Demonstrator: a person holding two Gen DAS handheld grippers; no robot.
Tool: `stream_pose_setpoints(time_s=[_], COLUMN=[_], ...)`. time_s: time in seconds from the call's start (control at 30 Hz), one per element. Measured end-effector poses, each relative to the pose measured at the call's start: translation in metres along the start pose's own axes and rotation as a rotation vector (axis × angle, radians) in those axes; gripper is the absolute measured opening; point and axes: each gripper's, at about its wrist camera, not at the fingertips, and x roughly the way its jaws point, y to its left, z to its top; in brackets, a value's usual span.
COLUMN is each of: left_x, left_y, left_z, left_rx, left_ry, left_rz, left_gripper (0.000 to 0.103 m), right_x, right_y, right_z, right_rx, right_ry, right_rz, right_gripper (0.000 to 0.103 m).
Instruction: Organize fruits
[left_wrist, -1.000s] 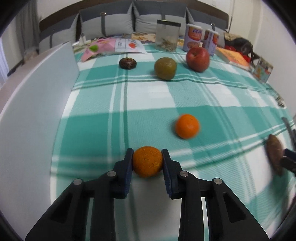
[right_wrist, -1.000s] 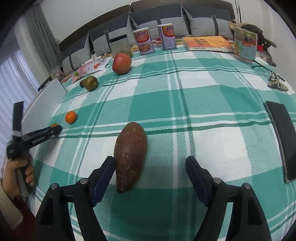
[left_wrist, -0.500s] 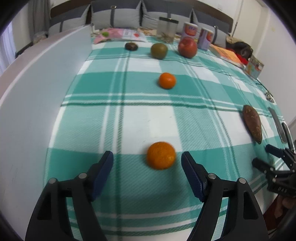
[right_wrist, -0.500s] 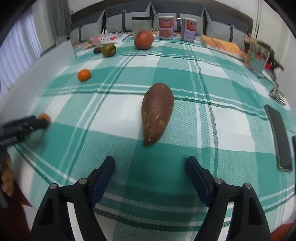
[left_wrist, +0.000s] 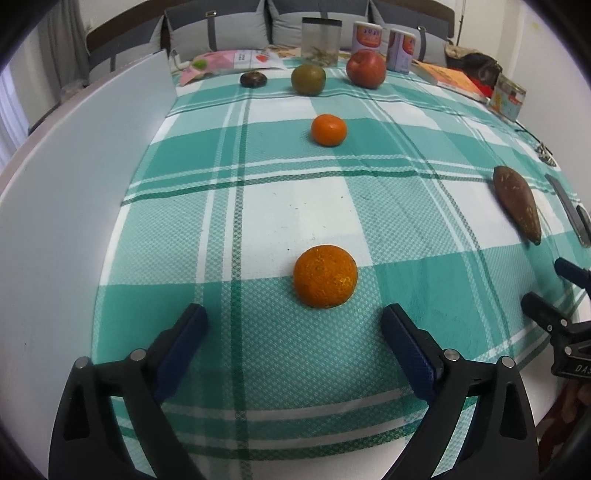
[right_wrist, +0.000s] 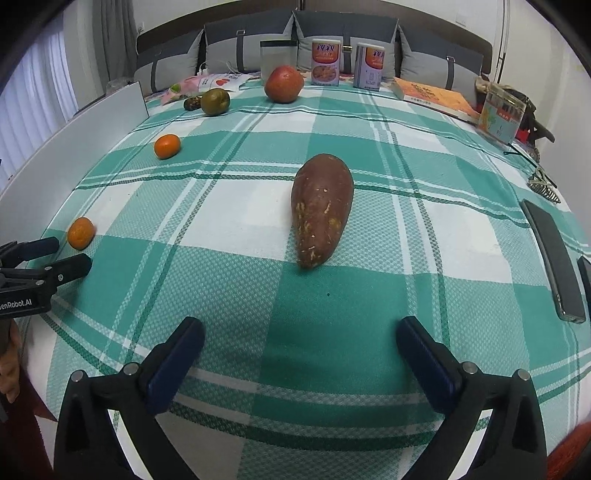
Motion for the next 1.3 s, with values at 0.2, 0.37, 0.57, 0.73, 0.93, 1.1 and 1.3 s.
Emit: stream_pose_setpoints(time_s=[0.2, 0.37, 0.57, 0.73, 0.93, 1.1, 1.3], left_x=[0.001, 0.001, 0.001, 0.001, -0.018, -0.014, 0.003], left_y=[-0.001, 0.0, 0.003, 0.005, 0.021, 0.002, -0.005], left_z=[-0.001, -0.001, -0.002, -0.001, 0.009, 0.017, 0.021], left_rx=[0.006, 0.003, 0.01, 0.03, -0.011, 0.057, 0.078], left_ry=[-0.002, -0.004, -0.01, 0.01, -0.047, -0.053, -0.016], left_rz=[0.013, 0.015, -0.004, -0.016, -0.226, -0.22, -0.151], left_gripper=[0.098, 0.1, 0.102, 0.102, 0.1, 0.099, 0.051], right_x=[-0.001, 0.0, 0.0, 0.0, -0.006, -0.014, 0.017], right_y=[0.001, 0.001, 0.002, 0.001, -0.011, -0.035, -0.033], right_z=[-0.002, -0.002, -0.002, -0.001, 0.004, 0.029, 0.082], right_rx=[0.003, 0.002, 0.001, -0.001, 0.016, 0.107, 0.126], right_ry=[-0.007, -0.009, -0.007, 0.0, 0.027, 0.015, 0.195], right_rz=[-0.008, -0.009, -0.008, -0.003, 0.015, 0.109, 0.169], right_gripper=[0.103, 0.103, 0.103, 0.103, 0.103, 0.102, 0.082])
